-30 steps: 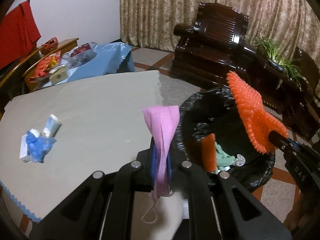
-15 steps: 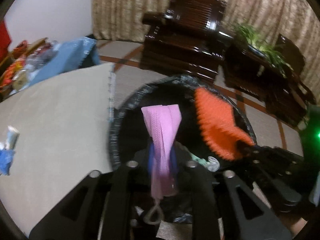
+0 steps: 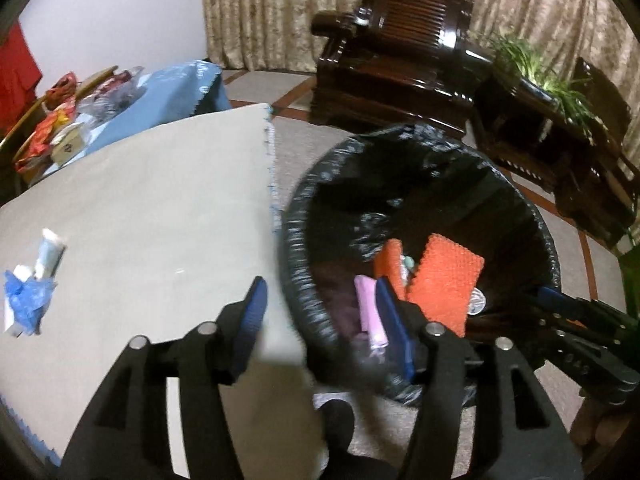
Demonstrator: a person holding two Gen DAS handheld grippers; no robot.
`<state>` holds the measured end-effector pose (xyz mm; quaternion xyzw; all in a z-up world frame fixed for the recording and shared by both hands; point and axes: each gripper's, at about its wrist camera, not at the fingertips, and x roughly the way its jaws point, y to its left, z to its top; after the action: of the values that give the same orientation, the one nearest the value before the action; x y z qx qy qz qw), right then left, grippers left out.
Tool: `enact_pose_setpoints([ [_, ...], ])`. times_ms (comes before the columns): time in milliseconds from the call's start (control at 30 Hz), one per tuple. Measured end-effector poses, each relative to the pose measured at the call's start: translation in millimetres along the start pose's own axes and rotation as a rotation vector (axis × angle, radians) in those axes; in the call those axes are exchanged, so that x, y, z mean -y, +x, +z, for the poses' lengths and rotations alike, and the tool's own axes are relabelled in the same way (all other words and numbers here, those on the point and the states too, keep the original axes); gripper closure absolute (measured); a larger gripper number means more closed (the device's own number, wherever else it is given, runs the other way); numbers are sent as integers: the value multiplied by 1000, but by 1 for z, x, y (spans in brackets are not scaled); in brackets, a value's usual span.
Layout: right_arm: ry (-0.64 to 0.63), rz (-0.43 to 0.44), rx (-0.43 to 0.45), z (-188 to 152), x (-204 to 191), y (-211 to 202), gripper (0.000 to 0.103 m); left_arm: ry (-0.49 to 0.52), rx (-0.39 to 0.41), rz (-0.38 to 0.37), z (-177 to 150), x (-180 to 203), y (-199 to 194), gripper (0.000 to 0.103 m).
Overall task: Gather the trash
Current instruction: 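Open both grippers to drop the mask and pad into the bin, then move both open grippers back toward the blue bag and white box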
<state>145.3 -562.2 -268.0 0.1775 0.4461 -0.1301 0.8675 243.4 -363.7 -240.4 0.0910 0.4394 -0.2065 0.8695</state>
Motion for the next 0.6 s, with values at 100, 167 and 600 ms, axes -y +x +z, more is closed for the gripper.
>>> enact_pose_setpoints([
  [100, -26, 21, 33, 0, -23, -16, 61, -19, 17, 27, -4, -22, -16, 39],
  [167, -46, 37, 50, -1, -45, -25, 56, -30, 26, 49, -8, -42, -27, 38],
  [600, -247, 159, 95, -13, -205, -44, 56, -144, 57, 249, -54, -207, -86, 35],
])
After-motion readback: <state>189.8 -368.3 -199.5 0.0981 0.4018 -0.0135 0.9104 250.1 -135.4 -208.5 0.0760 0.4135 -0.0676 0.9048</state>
